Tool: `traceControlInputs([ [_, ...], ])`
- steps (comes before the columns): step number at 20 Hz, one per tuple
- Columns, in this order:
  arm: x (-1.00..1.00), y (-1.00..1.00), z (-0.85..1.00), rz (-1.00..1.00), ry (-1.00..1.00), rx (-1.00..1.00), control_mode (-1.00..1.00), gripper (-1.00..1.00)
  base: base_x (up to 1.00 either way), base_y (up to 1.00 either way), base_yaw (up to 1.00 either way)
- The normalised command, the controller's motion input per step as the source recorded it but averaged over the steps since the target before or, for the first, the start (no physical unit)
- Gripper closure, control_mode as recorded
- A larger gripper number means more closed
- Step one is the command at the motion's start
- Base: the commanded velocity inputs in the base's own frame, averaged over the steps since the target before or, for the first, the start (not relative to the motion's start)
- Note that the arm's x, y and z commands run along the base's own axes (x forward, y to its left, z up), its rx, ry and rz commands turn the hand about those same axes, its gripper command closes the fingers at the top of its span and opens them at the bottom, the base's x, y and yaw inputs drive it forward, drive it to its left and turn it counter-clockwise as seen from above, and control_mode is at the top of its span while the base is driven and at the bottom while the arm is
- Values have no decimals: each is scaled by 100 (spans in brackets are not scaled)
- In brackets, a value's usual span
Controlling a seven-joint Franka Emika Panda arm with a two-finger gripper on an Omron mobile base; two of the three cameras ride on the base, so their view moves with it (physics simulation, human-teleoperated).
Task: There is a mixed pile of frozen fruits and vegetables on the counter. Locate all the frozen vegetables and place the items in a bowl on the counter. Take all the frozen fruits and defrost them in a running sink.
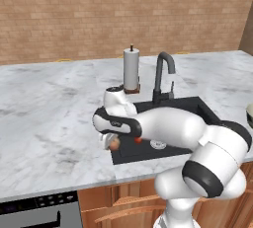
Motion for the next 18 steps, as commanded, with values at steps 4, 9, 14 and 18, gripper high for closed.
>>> traceControlInputs([
  [4,7,-46,0,-9,6,-1,-100,100,0,0,0],
  [9,22,-45,0,-4,5,-3,-100,100,0,0,0],
  [14,25,-48,-1,-2,3,-2,-100,100,0,0,0],
  [18,25,-49,-5,-1,5,-1,-100,100,0,0,0],
])
